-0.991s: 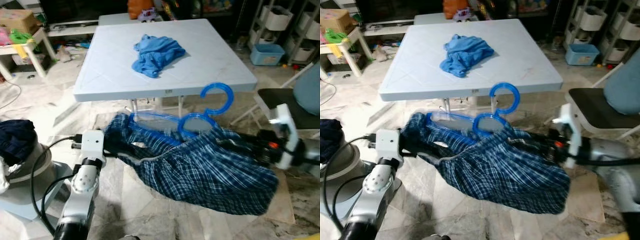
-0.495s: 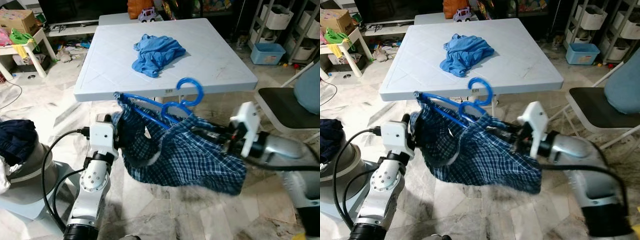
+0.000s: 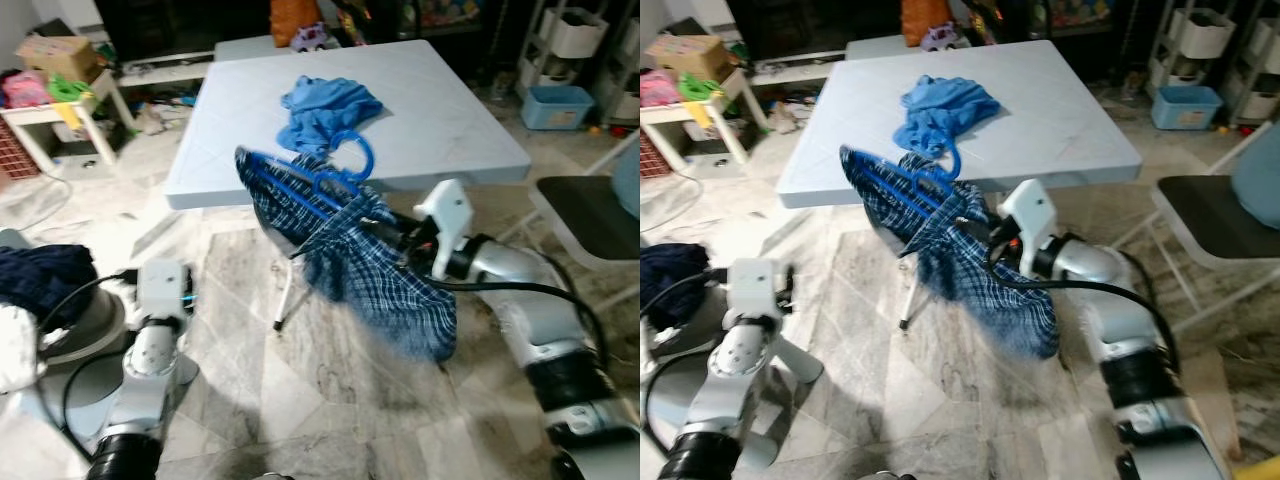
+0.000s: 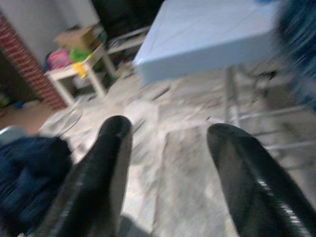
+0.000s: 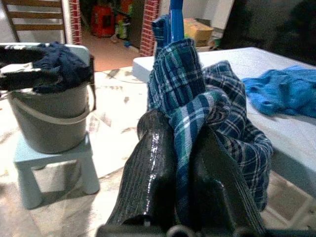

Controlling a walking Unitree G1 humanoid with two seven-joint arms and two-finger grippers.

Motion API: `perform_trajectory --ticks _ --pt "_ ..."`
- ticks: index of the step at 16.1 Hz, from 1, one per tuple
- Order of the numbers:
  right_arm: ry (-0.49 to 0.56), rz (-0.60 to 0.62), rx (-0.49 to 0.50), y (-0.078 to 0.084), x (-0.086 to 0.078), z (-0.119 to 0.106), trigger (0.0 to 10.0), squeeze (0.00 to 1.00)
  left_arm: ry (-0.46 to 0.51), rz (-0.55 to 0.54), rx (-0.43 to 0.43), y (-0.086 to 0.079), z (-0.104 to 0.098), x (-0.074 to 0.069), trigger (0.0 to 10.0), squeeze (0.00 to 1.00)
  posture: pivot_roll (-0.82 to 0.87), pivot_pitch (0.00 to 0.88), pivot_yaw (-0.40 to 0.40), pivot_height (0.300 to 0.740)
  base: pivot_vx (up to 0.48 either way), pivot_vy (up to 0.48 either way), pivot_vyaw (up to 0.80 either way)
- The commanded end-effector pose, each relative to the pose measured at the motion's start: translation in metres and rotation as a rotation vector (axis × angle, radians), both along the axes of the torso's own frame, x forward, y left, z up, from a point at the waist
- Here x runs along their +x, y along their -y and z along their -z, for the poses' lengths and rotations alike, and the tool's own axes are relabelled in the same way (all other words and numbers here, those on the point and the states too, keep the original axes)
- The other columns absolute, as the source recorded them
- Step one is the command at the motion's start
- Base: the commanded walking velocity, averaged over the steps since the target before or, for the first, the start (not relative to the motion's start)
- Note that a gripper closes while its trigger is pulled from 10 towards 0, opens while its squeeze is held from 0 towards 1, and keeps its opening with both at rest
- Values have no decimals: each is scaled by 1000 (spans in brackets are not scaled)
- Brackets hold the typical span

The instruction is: Hang hanger

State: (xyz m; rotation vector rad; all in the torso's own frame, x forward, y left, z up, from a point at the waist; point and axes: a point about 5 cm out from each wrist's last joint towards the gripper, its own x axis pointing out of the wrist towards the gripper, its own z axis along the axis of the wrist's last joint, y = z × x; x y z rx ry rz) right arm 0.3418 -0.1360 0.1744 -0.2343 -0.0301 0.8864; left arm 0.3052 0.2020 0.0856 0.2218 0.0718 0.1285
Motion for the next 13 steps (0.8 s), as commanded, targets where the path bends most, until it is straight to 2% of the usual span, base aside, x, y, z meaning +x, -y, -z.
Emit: perform_trajectory --ticks 1,3,6,8,9,13 --pt "16 -39 -6 -8 3 -2 10000 0 66 132 14 18 -13 5 10000 1000 -77 0 120 740 0 0 0" --pt "5 -74 -15 -9 -2 4 10000 0 77 221 56 26 -18 2 10000 1000 -66 0 108 740 0 0 0" --pt "-32 -170 -7 8 -21 7 10000 0 43 308 105 20 -14 -10 10000 1000 -49 5 91 740 0 0 0" --pt "-49 -210 -8 22 -34 4 10000 0 28 339 130 16 -10 -15 10000 1000 -54 18 85 740 0 0 0" --pt "-76 -222 19 34 -45 -2 10000 0 19 350 136 18 -9 -17 10000 1000 -61 30 80 740 0 0 0" --pt "-126 -273 22 52 -67 -15 10000 0 10 377 143 30 -4 -16 10000 1000 -85 43 76 740 0 0 0"
